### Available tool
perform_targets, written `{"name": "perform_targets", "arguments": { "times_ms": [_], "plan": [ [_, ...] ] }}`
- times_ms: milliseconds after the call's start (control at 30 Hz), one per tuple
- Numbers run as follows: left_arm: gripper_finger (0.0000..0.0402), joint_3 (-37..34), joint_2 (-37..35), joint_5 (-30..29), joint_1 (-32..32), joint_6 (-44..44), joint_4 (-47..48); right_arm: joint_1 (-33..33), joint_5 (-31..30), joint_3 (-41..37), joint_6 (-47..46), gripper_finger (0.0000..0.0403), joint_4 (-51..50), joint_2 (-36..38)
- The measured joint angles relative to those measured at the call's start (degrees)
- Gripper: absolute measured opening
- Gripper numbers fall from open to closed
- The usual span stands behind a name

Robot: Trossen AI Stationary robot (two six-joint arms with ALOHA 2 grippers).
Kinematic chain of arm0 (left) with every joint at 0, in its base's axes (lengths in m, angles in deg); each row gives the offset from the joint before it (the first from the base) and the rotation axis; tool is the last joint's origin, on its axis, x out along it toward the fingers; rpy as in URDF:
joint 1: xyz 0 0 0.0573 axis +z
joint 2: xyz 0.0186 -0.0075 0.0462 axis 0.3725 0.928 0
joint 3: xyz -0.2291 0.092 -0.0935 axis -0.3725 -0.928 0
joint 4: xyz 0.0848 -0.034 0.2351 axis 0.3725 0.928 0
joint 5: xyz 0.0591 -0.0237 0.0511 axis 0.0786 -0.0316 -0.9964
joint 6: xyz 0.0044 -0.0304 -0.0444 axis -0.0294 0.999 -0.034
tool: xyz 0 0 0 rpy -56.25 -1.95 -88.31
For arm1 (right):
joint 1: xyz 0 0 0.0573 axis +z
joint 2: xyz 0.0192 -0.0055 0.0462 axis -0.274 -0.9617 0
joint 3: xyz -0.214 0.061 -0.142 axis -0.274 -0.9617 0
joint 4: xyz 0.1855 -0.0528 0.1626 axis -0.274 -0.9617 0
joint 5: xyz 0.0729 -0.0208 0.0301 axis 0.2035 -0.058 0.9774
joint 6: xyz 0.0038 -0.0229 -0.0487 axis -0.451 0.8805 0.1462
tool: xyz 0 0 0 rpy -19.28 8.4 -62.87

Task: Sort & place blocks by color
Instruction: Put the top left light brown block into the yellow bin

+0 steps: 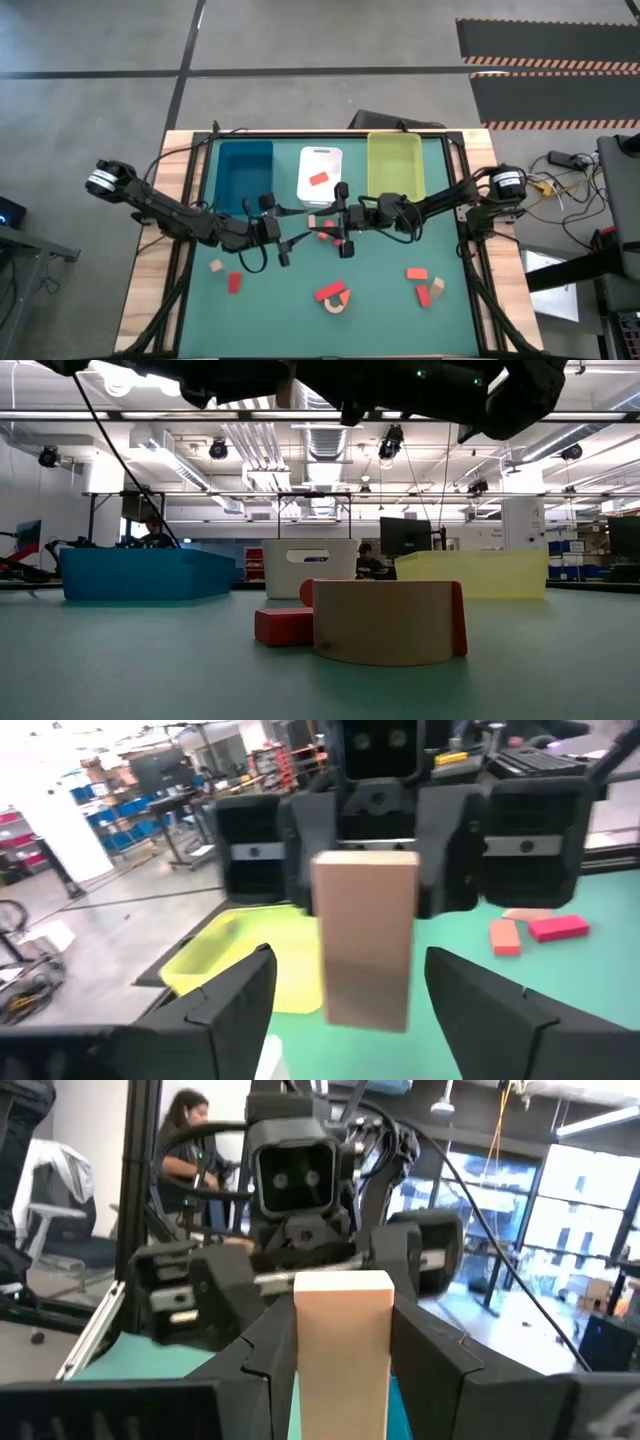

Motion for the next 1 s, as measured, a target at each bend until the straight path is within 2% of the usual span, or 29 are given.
{"name": "perform_targets", "arguments": {
  "times_ms": [167,267,367,500,633,800,867,1000],
  "plan": [
    [0.0244,-1.2,-3.2,-3.1,0.0,0.6,4.7,-0.1,-0.3,0.0,-0.5,0.0121,-8.9,4.0],
    [0.0244,-1.2,-5.4,-3.4,0.0,2.2,9.3,-0.5,-1.2,0.5,-1.7,0.0121,-18.2,7.4],
    [0.0244,-1.2,-6.8,-3.3,0.0,3.1,12.8,-1.6,-5.2,2.3,-2.7,0.0121,-33.1,11.6],
    [0.0244,-1.2,-7.4,-3.3,0.0,3.2,12.9,-4.4,-13.4,8.9,-4.2,0.0121,-60.6,15.9],
    [0.0244,-1.2,-7.4,-3.4,0.0,3.2,12.9,-10.6,-15.1,18.0,-7.4,0.0121,-86.6,17.1],
    [0.0244,-1.1,-7.4,-3.4,0.0,3.1,12.8,-20.7,-13.2,27.6,-7.8,0.0121,-113.5,14.1],
    [0.0244,-1.1,-7.4,-3.5,0.0,3.1,12.8,-24.8,-11.8,30.2,-6.1,0.0121,-120.7,12.0],
    [0.0245,-1.1,-7.4,-3.5,0.1,3.1,13.0,-32.1,-7.5,31.6,1.3,0.0121,-125.9,7.9]
  ]
}}
